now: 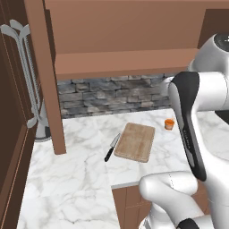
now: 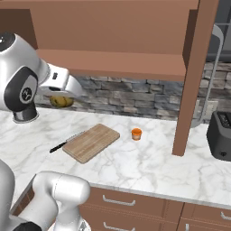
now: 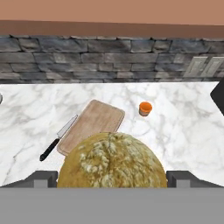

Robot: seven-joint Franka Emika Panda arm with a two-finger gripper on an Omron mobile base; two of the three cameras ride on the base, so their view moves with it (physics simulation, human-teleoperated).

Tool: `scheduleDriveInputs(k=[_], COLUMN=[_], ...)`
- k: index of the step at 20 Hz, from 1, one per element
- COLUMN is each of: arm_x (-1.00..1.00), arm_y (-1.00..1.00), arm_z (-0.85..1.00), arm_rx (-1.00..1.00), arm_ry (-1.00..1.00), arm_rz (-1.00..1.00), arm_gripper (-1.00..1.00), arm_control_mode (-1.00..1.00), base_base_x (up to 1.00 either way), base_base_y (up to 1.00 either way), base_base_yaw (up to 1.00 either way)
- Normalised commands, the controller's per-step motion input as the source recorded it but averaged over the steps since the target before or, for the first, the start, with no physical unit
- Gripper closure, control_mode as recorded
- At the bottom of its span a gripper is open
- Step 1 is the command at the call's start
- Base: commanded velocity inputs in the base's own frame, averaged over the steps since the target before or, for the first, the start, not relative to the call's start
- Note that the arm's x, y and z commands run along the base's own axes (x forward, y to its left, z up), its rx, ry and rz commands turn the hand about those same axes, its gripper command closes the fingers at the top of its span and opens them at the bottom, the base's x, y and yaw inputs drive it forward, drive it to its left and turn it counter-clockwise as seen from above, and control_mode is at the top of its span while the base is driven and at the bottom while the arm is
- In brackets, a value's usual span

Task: Pick the bread, place it on the cutting board, pick the jam, place it on the counter, and close the cabinet.

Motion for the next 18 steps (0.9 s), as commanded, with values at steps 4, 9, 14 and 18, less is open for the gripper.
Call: scheduleDriveInputs(k=[4,9,14,18], arm_x=[-0.02,0.00,0.00,0.00], arm_y=[0.08,0.01,0.00,0.01], arm_z=[-0.12,-0.41,-0.57,-0.49], arm_rx=[0.01,0.00,0.00,0.00], arm_ry=[0.01,-0.01,-0.02,0.00], arm_rz=[0.00,0.01,0.03,0.03], arm_gripper=[1.00,1.00,1.00,1.00], arm_control_mode=[-1.00,-1.00,-1.00,-1.00], base_base_x=[0.00,0.00,0.00,0.00], base_base_y=[0.00,0.00,0.00,0.00], base_base_yaw=[0.00,0.00,0.00,0.00])
